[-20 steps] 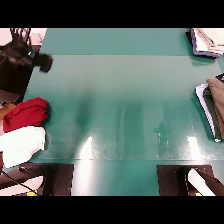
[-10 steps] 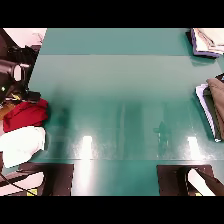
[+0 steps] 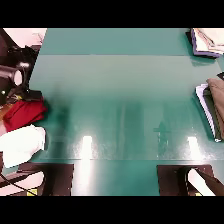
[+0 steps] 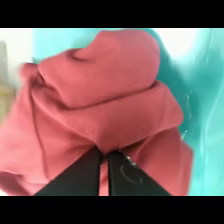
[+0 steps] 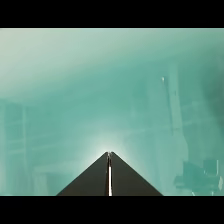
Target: Fold the shirts.
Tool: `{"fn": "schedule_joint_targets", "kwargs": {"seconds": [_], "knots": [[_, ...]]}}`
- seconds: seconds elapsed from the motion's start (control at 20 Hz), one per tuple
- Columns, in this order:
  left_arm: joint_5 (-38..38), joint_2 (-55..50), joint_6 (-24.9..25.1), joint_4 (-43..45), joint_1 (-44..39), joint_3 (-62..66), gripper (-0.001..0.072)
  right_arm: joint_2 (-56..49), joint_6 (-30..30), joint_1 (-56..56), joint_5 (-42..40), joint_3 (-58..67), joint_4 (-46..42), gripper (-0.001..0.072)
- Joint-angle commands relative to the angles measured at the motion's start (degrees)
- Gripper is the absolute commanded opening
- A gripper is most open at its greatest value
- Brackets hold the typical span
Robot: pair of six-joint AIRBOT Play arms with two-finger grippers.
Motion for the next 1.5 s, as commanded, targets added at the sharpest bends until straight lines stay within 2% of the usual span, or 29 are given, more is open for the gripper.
{"fn": "schedule_joint_targets", "kwargs": {"seconds": [0.0, 0.1, 0.25, 0.35, 0.45, 0.6, 0.7, 0.8, 0.95, 1.0, 1.05, 1.1, 1.2, 1.35, 1.45], "knots": [[1.09, 2.99, 4.52, -1.79, -3.65, 10.62, 0.0024, 0.02, 0.02, 0.04, -1.22, 2.12, 0.04, 0.0016], [1.49, 4.96, 11.63, -7.56, -8.61, 20.46, 0.0024, 0.04, 0.02, 0.04, -2.36, 4.48, 0.04, 0.0016], [1.53, 5.95, 23.8, -25.14, -16.85, 33.44, 0.0023, 0.02, 0.02, 0.04, -4.15, 7.87, 0.04, 0.0016], [2.29, 5.95, 29.59, -34.77, -23.47, 37.05, 0.0023, 0.04, 0.02, 0.07, -4.15, 9.7, 0.04, 0.0016], [2.12, 5.35, 34.05, -39.74, -30.18, 37.11, 0.0023, 0.04, 0.02, 0.04, -4.09, 10.73, 0.04, 0.0016], [0.63, 1.66, 36.81, -39.85, -37.03, 37.05, 0.0024, 0.02, 0.02, 0.07, -3.8, 10.93, 0.04, 0.0016], [0.81, -1.95, 36.65, -40.26, -37.59, 37.05, 0.0024, 0.04, 0.02, 0.07, -3.45, 10.93, 0.04, 0.0016], [2.1, -5.81, 34.27, -40.46, -37.59, 36.96, 0.0024, 0.04, 0.02, 0.04, -3.45, 10.93, 0.02, 0.0016], [3.19, -11.85, 33.68, -47.76, -37.59, 36.94, 0.0026, 0.02, 0.02, 0.07, -3.52, 10.91, 0.0, 0.0016], [3.34, -13.33, 33.68, -50.07, -37.59, 36.96, 0.018, 0.04, 0.0, 0.04, -3.45, 10.86, -0.02, 0.0016], [3.45, -13.81, 33.0, -50.21, -37.59, 36.96, 0.0519, 0.02, 0.0, 0.04, -3.34, 10.86, -0.04, 0.0016], [3.08, -13.62, 31.76, -48.54, -37.13, 37.13, 0.069, 0.02, 0.0, 0.04, -3.3, 10.86, -0.07, 0.0016], [1.25, -11.52, 28.98, -45.13, -34.38, 37.13, 0.067, 0.02, 0.0, 0.04, -3.3, 10.86, -0.09, 0.0016], [-7.65, -9.16, 20.55, -47.36, -30.34, 35.6, 0.067, 0.02, 0.0, 0.04, -3.28, 10.86, -0.09, 0.0016], [-9.99, -9.16, 19.17, -48.04, -32.26, 28.37, 0.067, 0.02, 0.0, 0.07, -3.23, 10.86, -0.07, 0.0016]]}}
